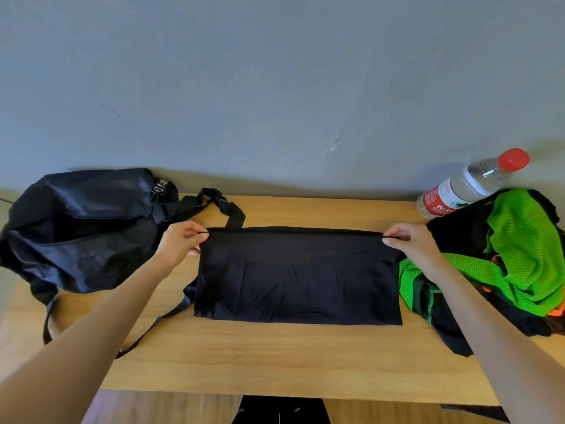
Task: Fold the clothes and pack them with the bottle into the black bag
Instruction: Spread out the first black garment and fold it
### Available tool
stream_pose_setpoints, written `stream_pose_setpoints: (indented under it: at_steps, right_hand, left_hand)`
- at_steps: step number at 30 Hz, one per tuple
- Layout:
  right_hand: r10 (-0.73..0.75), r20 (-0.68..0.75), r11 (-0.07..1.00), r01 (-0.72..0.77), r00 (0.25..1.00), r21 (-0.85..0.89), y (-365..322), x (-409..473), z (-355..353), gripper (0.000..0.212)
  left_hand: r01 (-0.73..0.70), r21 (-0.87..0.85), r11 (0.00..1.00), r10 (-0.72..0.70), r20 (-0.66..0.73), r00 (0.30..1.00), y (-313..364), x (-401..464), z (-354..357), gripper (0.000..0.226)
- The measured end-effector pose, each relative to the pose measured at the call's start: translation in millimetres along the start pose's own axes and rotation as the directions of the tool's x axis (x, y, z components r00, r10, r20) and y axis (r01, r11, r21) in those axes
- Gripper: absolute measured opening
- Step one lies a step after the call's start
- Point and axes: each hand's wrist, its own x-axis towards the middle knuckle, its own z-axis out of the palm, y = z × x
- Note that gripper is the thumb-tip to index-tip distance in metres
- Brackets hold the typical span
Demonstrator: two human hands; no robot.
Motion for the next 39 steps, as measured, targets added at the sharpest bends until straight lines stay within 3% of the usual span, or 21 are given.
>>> stream_pose_setpoints:
  at_steps: [5, 9, 13, 15, 18, 21, 23, 26, 32, 36, 39]
  right_hand:
    - [-0.019, -0.082, 0.996, 0.012, 0.996, -0.088, 10, 12, 11, 0.012]
    - [-0.073, -0.160, 0.963, 0.028, 0.984, -0.267, 12, 8, 21, 0.011]
    - [-0.274, -0.199, 0.876, 0.159, 0.941, -0.455, 8, -7, 33, 0.035]
    - [-0.403, -0.135, 0.807, 0.282, 0.905, -0.519, 4, -16, 41, 0.045]
    - [-0.483, 0.063, 0.731, 0.442, 0.873, -0.520, 0, -26, 57, 0.058]
    - [-0.462, 0.281, 0.632, 0.535, 0.841, -0.561, 8, -33, 76, 0.075]
    - [-0.423, 0.348, 0.579, 0.545, 0.837, -0.607, 18, -35, 86, 0.084]
    - [-0.376, 0.342, 0.553, 0.505, 0.861, -0.662, 31, -43, 93, 0.090]
    - [-0.343, 0.196, 0.610, 0.377, 0.919, -0.697, 44, -69, 106, 0.089]
    - [-0.293, 0.113, 0.669, 0.289, 0.949, -0.685, 49, -88, 116, 0.089]
    - [-0.284, 0.089, 0.687, 0.267, 0.955, -0.676, 48, -96, 120, 0.088]
  left_hand:
    - [-0.058, 0.078, 0.995, 0.067, -0.112, 0.991, -4, 9, 13, 0.002]
    - [-0.105, 0.255, 0.961, 0.163, -0.218, 0.962, -5, 6, 23, 0.009]
    - [-0.176, 0.429, 0.886, 0.319, -0.290, 0.902, 0, -13, 40, 0.031]
    - [-0.252, 0.495, 0.832, 0.429, -0.284, 0.858, 4, -27, 52, 0.038]
    - [-0.384, 0.571, 0.726, 0.542, -0.130, 0.830, 7, -48, 75, 0.048]
    - [-0.428, 0.671, 0.606, 0.481, 0.120, 0.868, 1, -63, 100, 0.072]
    - [-0.440, 0.736, 0.514, 0.396, 0.251, 0.883, -6, -68, 112, 0.086]
    - [-0.450, 0.790, 0.417, 0.336, 0.326, 0.884, -16, -68, 119, 0.097]
    - [-0.536, 0.798, 0.276, 0.324, 0.448, 0.833, -11, -53, 118, 0.106]
    - [-0.629, 0.728, 0.272, 0.342, 0.538, 0.770, -5, -41, 114, 0.107]
    - [-0.635, 0.718, 0.285, 0.350, 0.539, 0.766, -1, -44, 114, 0.108]
